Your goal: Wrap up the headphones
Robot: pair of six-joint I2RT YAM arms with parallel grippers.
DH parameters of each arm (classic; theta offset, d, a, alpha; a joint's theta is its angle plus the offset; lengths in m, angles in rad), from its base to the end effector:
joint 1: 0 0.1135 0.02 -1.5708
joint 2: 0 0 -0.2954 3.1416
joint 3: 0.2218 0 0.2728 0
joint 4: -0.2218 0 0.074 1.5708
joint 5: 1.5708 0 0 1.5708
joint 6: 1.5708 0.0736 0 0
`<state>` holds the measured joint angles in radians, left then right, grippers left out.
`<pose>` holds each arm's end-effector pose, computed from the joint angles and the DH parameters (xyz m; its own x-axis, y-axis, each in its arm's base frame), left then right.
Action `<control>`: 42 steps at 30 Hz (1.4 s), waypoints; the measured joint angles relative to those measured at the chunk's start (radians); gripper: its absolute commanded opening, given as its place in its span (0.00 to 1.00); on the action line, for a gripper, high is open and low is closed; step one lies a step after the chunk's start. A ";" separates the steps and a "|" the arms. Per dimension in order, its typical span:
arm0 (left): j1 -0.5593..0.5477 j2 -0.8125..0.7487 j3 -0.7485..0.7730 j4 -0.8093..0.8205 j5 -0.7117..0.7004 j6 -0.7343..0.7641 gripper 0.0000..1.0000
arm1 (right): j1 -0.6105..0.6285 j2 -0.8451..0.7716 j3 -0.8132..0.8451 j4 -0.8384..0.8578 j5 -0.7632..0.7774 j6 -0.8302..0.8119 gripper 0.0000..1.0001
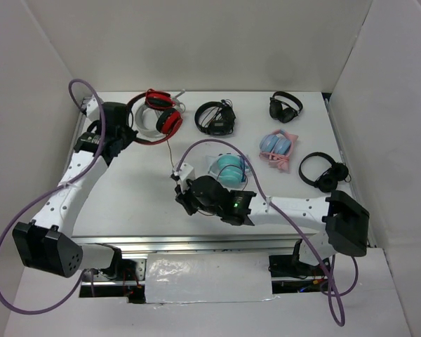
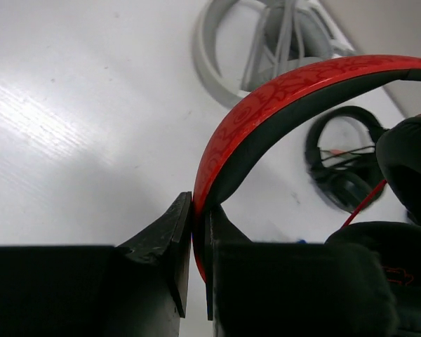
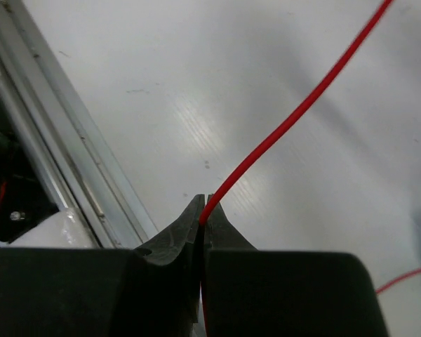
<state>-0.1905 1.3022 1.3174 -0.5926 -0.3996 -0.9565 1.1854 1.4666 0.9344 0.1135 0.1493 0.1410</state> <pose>0.3251 -0.0335 0.3850 -0.1899 -0.7300 -0.6565 -0.5219 0.6414 -0.5623 0.1542 0.3509 0.2643 -0.2729 -0.3031 -0.9131 -0.8352 0.5457 0.0685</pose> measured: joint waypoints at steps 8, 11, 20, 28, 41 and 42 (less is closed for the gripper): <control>-0.156 0.037 -0.018 -0.059 -0.229 0.001 0.00 | 0.000 -0.005 0.170 -0.288 0.208 -0.020 0.00; -0.226 0.057 -0.020 -0.053 -0.297 0.047 0.00 | 0.000 -0.011 0.220 -0.320 0.315 -0.064 0.00; -0.397 0.119 -0.090 0.049 -0.380 0.254 0.00 | -0.047 -0.102 0.221 -0.360 0.403 -0.212 0.00; -0.437 0.035 -0.312 0.283 -0.106 0.459 0.00 | -0.167 -0.158 0.217 -0.341 0.361 -0.298 0.02; -0.435 -0.192 -0.452 0.468 0.206 0.641 0.00 | -0.363 -0.160 0.203 -0.252 0.253 -0.320 0.14; -0.435 -0.196 -0.461 0.480 0.220 0.644 0.00 | -0.373 -0.156 0.203 -0.250 0.244 -0.317 0.14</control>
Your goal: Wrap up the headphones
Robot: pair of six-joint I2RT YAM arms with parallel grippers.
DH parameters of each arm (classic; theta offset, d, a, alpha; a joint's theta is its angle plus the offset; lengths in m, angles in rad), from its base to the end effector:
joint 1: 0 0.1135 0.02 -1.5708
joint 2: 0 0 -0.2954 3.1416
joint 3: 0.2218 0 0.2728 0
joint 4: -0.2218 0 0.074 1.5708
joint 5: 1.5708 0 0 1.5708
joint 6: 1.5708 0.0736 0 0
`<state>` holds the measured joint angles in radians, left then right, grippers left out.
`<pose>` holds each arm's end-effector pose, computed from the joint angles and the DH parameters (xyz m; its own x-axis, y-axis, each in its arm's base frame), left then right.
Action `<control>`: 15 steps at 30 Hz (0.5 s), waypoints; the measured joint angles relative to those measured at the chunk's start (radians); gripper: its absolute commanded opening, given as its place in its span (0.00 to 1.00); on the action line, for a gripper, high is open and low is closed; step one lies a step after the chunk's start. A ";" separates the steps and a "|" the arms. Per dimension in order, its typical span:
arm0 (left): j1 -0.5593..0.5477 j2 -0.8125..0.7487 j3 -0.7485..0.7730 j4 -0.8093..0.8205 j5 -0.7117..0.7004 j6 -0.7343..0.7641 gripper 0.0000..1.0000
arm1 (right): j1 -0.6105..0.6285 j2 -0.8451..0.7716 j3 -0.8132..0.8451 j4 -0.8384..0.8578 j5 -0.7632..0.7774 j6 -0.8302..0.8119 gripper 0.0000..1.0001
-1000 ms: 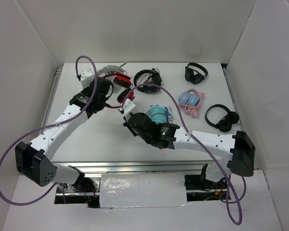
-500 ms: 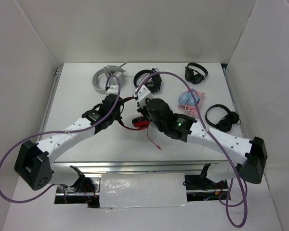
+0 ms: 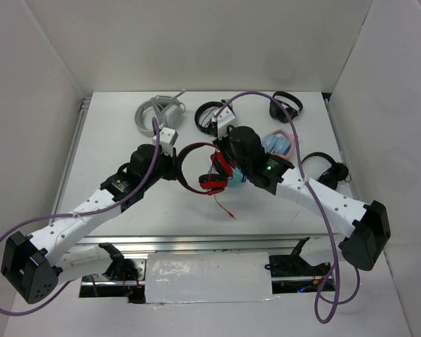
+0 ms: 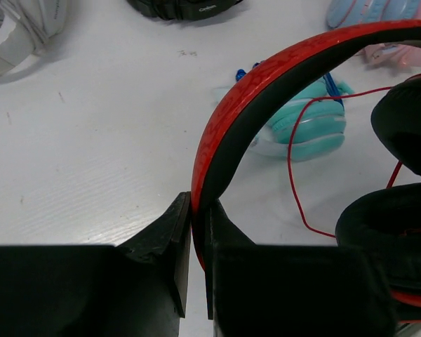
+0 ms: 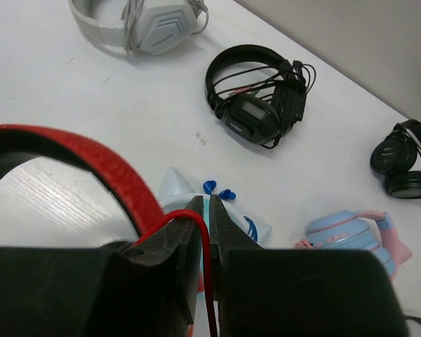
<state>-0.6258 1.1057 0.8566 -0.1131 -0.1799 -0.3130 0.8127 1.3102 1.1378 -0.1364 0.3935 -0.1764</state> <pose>0.2485 -0.1634 0.3182 -0.4089 -0.0782 -0.9092 0.3309 0.9158 -0.2276 0.2622 0.2359 0.3692 -0.1321 -0.3752 -0.9175 -0.4496 0.8476 -0.2819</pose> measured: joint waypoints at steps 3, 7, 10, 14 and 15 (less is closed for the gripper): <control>-0.003 -0.015 -0.013 0.008 0.021 0.000 0.00 | -0.022 0.013 0.000 0.005 -0.017 0.007 0.11; -0.009 -0.013 -0.005 -0.014 -0.015 -0.033 0.00 | -0.009 0.011 0.000 0.009 -0.011 0.014 0.06; -0.010 0.032 0.054 -0.091 -0.072 -0.087 0.00 | 0.049 -0.005 -0.002 0.018 0.028 0.010 0.06; -0.010 0.125 0.135 -0.143 -0.100 -0.116 0.00 | 0.159 -0.051 -0.011 0.033 0.102 -0.005 0.10; -0.010 0.138 0.139 -0.143 -0.098 -0.121 0.00 | 0.184 -0.060 -0.013 0.039 0.124 -0.012 0.10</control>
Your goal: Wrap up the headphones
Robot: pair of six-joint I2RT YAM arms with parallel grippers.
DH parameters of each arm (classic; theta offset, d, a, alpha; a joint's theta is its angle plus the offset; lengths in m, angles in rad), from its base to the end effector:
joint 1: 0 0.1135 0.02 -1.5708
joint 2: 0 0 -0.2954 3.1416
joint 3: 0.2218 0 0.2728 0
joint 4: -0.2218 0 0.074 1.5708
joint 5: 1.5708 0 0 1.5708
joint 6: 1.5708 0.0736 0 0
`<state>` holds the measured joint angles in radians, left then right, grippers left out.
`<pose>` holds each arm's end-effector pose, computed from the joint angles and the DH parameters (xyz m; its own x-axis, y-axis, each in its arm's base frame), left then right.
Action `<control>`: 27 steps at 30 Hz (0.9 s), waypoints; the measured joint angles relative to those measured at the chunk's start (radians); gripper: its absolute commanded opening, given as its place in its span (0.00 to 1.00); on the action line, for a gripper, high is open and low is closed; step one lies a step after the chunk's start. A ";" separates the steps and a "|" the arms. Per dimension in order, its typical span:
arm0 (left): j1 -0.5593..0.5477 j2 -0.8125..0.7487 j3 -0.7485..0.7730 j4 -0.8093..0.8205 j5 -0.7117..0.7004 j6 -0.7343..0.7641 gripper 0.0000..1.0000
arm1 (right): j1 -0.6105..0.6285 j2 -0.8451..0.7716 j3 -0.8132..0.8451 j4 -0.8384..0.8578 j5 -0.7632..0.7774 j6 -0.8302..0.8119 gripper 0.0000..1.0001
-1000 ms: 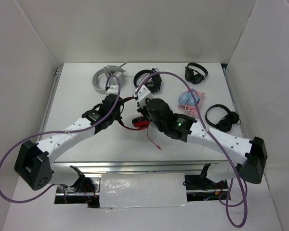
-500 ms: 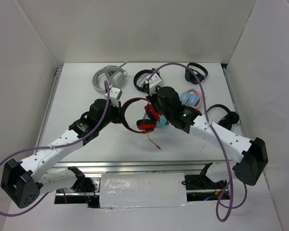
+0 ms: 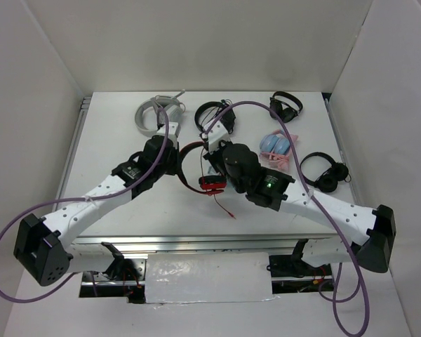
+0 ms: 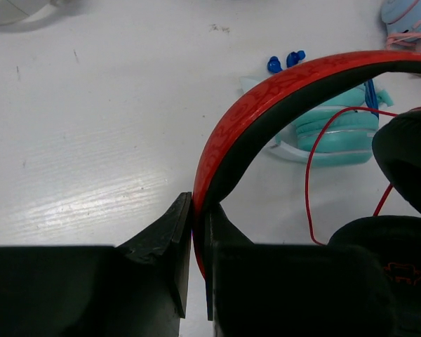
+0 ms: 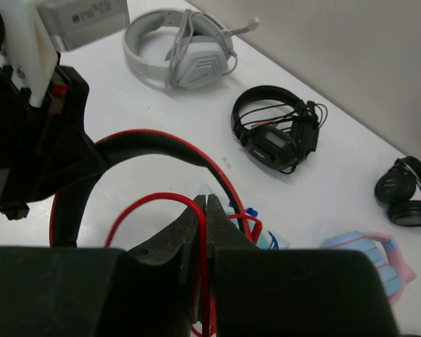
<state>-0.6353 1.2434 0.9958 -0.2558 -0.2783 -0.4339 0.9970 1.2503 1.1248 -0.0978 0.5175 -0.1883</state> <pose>0.2732 -0.1763 0.3163 -0.5108 -0.1257 -0.8505 0.1787 0.9521 -0.2480 0.2113 0.2599 0.3895 -0.0305 -0.3468 -0.9374 -0.4822 0.8266 -0.2902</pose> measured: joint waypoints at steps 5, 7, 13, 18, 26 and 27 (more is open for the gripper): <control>0.003 0.032 0.024 -0.072 -0.042 -0.079 0.00 | 0.073 0.003 0.000 0.009 0.127 -0.026 0.02; 0.017 0.056 0.062 -0.114 -0.064 -0.127 0.00 | 0.113 0.009 0.000 0.009 0.177 -0.035 0.00; 0.179 0.137 0.175 -0.168 -0.044 -0.288 0.00 | 0.268 0.007 -0.037 0.000 0.248 0.020 0.00; 0.328 0.177 0.230 -0.178 0.018 -0.388 0.00 | 0.319 0.001 -0.121 -0.051 0.215 0.137 0.00; 0.468 0.168 0.231 -0.180 0.136 -0.452 0.00 | 0.313 0.028 -0.191 -0.045 0.118 0.253 0.00; 0.477 0.163 0.231 -0.183 0.136 -0.460 0.00 | 0.313 0.038 -0.191 -0.040 0.103 0.259 0.00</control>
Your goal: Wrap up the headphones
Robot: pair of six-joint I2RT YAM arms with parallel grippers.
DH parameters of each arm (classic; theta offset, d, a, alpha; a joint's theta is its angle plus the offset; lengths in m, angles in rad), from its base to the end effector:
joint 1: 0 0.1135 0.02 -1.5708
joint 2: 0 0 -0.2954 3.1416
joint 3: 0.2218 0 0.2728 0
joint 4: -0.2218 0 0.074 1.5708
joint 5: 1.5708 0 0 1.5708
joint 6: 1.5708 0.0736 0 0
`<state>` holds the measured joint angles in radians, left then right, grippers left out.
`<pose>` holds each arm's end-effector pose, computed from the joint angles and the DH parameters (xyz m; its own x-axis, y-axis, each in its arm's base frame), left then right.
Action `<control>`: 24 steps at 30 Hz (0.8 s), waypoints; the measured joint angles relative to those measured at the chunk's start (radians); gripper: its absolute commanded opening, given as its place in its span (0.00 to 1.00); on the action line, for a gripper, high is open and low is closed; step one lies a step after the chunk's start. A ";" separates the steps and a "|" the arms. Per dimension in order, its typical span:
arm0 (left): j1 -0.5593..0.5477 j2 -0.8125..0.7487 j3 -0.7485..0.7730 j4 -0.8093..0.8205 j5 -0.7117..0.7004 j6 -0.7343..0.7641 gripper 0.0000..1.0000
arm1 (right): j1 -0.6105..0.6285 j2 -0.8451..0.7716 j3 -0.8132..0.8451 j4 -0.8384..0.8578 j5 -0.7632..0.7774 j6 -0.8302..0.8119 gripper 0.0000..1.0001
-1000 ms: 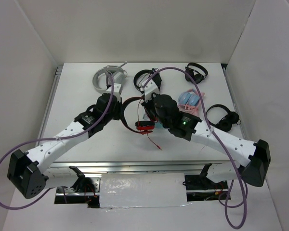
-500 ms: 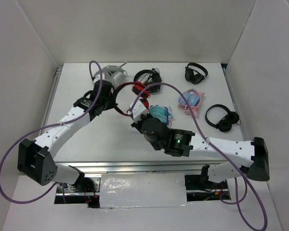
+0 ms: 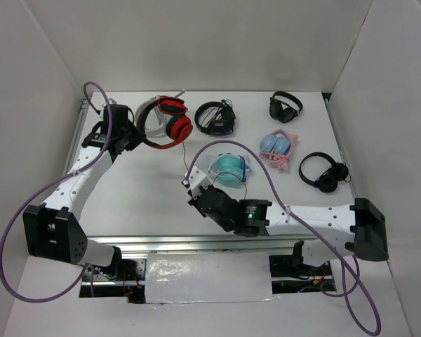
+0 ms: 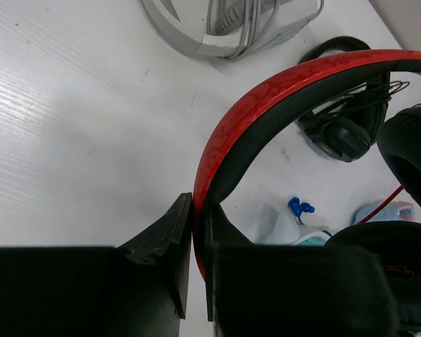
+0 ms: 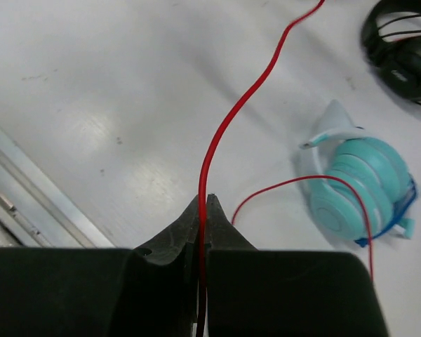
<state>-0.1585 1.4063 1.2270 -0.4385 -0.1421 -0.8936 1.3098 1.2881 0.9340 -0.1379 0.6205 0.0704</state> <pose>0.3610 -0.0471 0.3314 -0.3913 -0.7187 -0.5747 -0.4193 0.6952 -0.5839 0.1255 0.3039 0.2979 -0.1676 -0.4057 -0.8985 -0.6436 0.7354 -0.2120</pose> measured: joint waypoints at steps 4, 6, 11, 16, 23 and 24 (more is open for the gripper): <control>0.021 -0.028 0.000 -0.012 -0.002 -0.023 0.00 | 0.002 0.066 0.000 0.029 -0.088 0.006 0.00; 0.024 -0.035 0.000 -0.010 -0.002 -0.031 0.00 | 0.005 0.099 0.003 0.043 -0.123 -0.002 0.00; 0.015 -0.030 0.000 -0.006 -0.017 -0.056 0.00 | 0.031 0.169 0.045 0.056 -0.195 -0.046 0.00; -0.020 0.000 0.000 -0.016 -0.071 -0.056 0.00 | 0.040 0.159 0.061 0.106 -0.306 -0.102 0.00; -0.121 0.009 -0.032 -0.010 -0.140 0.006 0.00 | 0.029 0.089 0.100 0.103 -0.345 -0.188 0.00; -0.137 0.005 -0.053 0.011 -0.144 0.034 0.00 | 0.019 0.086 0.123 0.090 -0.344 -0.199 0.00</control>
<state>-0.2955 1.4113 1.1744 -0.4271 -0.2859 -0.8593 1.3285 1.3743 1.0569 -0.0479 0.2764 -0.1284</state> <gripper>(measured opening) 0.205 0.023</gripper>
